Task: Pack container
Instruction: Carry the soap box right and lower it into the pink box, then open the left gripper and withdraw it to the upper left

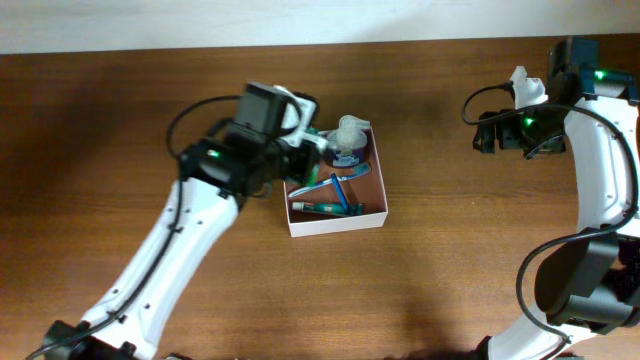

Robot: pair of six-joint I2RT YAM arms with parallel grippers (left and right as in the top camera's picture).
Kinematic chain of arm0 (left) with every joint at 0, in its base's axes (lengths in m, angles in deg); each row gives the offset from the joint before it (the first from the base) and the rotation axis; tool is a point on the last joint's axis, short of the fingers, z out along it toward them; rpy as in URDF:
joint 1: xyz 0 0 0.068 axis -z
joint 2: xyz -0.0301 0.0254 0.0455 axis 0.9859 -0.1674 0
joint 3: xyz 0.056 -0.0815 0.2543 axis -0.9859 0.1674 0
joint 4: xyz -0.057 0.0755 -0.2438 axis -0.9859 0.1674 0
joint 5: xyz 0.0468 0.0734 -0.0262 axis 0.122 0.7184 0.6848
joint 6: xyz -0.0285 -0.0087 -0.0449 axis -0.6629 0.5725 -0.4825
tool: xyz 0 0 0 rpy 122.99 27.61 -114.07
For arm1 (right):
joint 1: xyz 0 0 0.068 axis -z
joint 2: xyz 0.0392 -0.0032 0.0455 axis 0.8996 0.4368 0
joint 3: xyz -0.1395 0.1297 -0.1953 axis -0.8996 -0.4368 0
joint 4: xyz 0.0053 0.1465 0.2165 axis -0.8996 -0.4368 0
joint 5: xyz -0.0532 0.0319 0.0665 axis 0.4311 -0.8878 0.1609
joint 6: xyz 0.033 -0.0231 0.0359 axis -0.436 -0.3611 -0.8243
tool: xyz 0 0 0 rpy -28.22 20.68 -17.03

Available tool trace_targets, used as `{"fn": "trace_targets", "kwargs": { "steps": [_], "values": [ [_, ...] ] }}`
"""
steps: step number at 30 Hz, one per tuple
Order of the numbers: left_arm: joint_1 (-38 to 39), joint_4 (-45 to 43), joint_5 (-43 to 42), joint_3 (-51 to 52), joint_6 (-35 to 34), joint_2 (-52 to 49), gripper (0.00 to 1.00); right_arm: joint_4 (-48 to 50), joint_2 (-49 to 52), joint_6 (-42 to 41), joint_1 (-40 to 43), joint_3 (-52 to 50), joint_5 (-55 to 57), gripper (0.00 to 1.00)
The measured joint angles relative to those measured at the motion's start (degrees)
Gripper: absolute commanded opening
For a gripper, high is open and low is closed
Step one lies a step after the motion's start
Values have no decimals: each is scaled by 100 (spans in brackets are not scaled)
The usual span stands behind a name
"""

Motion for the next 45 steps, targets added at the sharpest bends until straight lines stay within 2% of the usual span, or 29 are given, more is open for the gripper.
{"fn": "trace_targets", "kwargs": {
  "steps": [7,13,14,15,17,22,26,27,28,31,33,41,45],
  "values": [
    [557,-208,186,0,562,-328,6,2,0,2,0,0,-2,99],
    [678,-424,240,15,1021,-949,11,0,0,2,0,0,0,98],
    [678,-437,249,20,1064,-1034,14,2,0,2,0,0,0,98],
    [678,-442,264,26,1088,-1091,26,0,0,0,0,0,-2,98],
    [678,-463,275,46,1128,-1147,41,2,0,-2,0,0,-2,98],
    [678,-511,284,48,1165,-1147,42,2,0,0,0,0,-2,98],
    [658,-160,286,-151,1095,-1145,44,0,0,2,0,0,0,99],
    [645,-70,286,-238,1082,-1141,60,0,0,0,0,0,-2,99],
    [619,-2,284,-334,1091,-1115,63,0,0,0,0,0,-2,98],
    [522,26,284,-507,1027,-933,56,2,0,-2,0,0,0,98],
    [468,31,284,-560,1036,-721,56,0,0,-2,0,0,0,99],
    [457,184,313,-625,1036,-496,59,0,0,-2,0,0,-2,98],
    [448,345,909,-625,791,-501,59,2,0,0,0,0,0,98]
  ]
}}
